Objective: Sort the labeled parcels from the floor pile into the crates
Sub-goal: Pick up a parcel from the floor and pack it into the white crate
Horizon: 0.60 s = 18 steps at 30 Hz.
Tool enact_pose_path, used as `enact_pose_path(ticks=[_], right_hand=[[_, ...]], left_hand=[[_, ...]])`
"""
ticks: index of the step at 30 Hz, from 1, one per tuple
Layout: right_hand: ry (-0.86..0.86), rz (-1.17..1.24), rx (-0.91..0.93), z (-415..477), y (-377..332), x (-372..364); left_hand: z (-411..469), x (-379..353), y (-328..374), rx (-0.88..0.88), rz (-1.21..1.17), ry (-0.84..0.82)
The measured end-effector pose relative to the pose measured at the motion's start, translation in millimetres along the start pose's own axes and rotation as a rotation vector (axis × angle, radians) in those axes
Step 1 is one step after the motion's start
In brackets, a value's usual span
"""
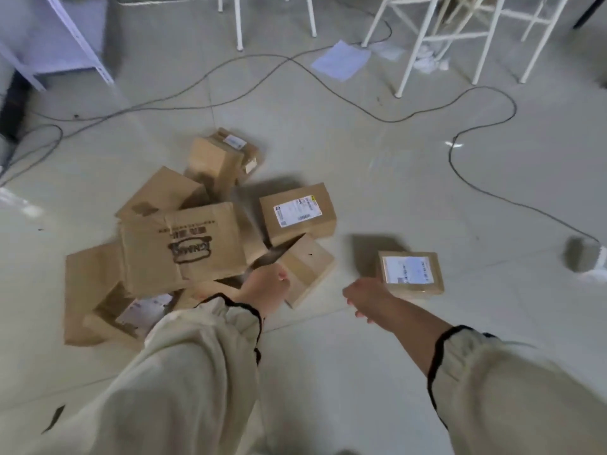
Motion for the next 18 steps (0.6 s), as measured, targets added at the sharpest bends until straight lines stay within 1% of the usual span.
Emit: enact_pose_path(ticks=[1,2,3,4,5,7,8,9,11,14,16,18], right_hand=[[0.009,0.023,-0.008,31,14,-11],[0.019,0.047,-0.012,61,26,-22],[0.028,0.070,-0.014,88,35,-32],[0.035,0.095,-0.019,113,42,-41],[0.036,0.121,-0.023,135,46,-51],[0.032,0.174,-0.025,170,49,-70],[0.018,0.199,-0.019,182,48,-79],[-0.013,0.227,-0.008,191,45,-88],[-0.090,0.316,0.003,201,38,-102],[-0.127,0.397,-0.036,198,30,-114],[-0.128,0.436,-0.088,196,28,-118],[-0.142,0.505,-0.119,198,28,-116]], left_hand=[[19,-18,-3,0.030,-0.127,0.056],[47,-39,-11,-0.010,-0.076,0.098],[66,-52,-16,-0.019,-0.069,0.091],[90,-72,-22,-0.046,0.013,0.111],[108,-86,-27,-0.035,0.004,0.119],[141,-102,-37,-0.018,0.128,0.188],[153,-106,-39,-0.005,0.179,0.195],[164,-110,-42,0.024,0.208,0.196],[175,-113,-48,0.077,0.153,0.209],[201,-132,-74,0.013,-0.029,0.247],[230,-157,-102,-0.008,-0.066,0.263],[216,-148,-89,0.003,-0.088,0.237]])
Point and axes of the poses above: each hand's wrist, its own z-axis towards the middle knuckle, its own x-axis out of the back of the hand, y = z × x, the point moved 1 cm from there along z, towards the middle knuckle
